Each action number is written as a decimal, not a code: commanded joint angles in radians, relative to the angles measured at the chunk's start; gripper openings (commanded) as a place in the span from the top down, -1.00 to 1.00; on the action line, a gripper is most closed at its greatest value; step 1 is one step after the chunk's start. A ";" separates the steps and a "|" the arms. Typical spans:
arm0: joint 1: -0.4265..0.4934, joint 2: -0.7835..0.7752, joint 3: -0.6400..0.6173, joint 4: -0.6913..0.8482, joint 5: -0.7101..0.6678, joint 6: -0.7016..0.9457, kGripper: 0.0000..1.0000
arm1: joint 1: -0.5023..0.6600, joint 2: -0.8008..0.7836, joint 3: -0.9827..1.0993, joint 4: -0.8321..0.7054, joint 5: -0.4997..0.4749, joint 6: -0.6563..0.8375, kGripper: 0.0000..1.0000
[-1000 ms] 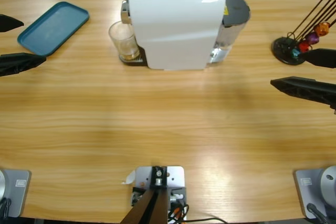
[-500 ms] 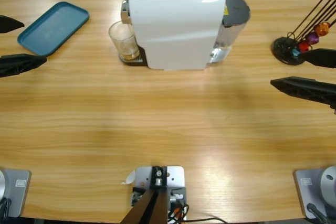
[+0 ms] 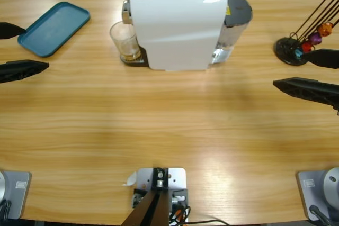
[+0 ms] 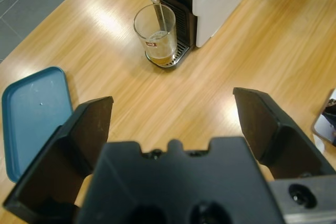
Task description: Pour coffee
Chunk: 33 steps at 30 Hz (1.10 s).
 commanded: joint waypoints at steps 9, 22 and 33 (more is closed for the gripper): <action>0.010 0.314 0.024 -0.264 -0.088 0.045 -1.00 | 0.008 0.005 0.029 -0.016 0.000 0.013 -1.00; 0.031 0.573 0.020 -0.515 -0.182 0.053 -1.00 | 0.008 0.058 0.031 -0.019 0.022 0.013 -1.00; 0.055 0.671 0.001 -0.601 -0.209 0.060 -1.00 | 0.008 0.100 0.029 -0.019 0.049 0.015 -1.00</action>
